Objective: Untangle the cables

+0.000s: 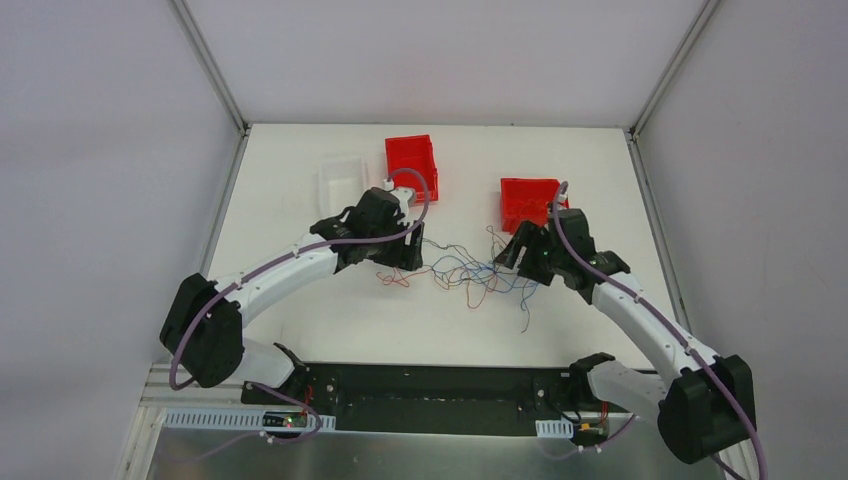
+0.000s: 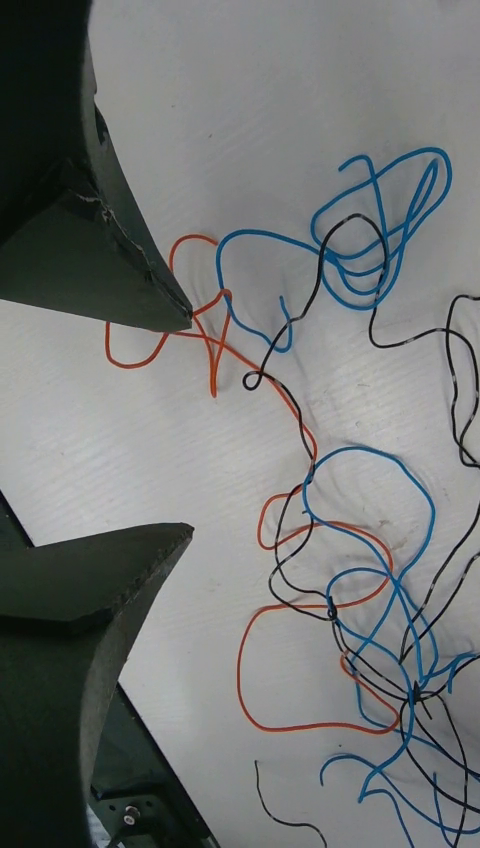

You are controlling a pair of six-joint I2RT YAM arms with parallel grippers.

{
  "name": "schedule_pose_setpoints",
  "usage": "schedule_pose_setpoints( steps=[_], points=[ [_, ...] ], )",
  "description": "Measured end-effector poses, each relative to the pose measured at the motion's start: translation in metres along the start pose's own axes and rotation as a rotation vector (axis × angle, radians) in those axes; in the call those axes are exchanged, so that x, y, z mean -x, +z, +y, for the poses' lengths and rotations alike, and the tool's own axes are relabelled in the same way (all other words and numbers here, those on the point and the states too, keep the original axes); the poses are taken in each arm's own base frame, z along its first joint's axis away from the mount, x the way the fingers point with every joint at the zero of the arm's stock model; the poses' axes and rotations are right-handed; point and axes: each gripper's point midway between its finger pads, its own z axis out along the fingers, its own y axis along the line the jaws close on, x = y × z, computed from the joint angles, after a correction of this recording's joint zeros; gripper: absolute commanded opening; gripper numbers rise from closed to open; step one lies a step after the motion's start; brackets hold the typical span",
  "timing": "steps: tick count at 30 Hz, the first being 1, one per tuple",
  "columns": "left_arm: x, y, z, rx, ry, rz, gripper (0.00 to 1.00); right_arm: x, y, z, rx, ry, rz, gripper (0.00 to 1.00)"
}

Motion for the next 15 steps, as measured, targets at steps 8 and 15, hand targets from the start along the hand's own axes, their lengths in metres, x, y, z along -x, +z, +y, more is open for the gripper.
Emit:
schedule_pose_setpoints(
  steps=[8, 15],
  points=[
    [0.014, 0.002, -0.022, -0.074, 0.064, 0.016, 0.74, -0.051, 0.004, 0.025, 0.033, -0.082, 0.137, 0.74],
    [0.025, 0.026, -0.063, -0.154, 0.164, 0.062, 0.75, -0.067, 0.008, 0.027, -0.010, -0.077, 0.123, 0.68]
  ],
)
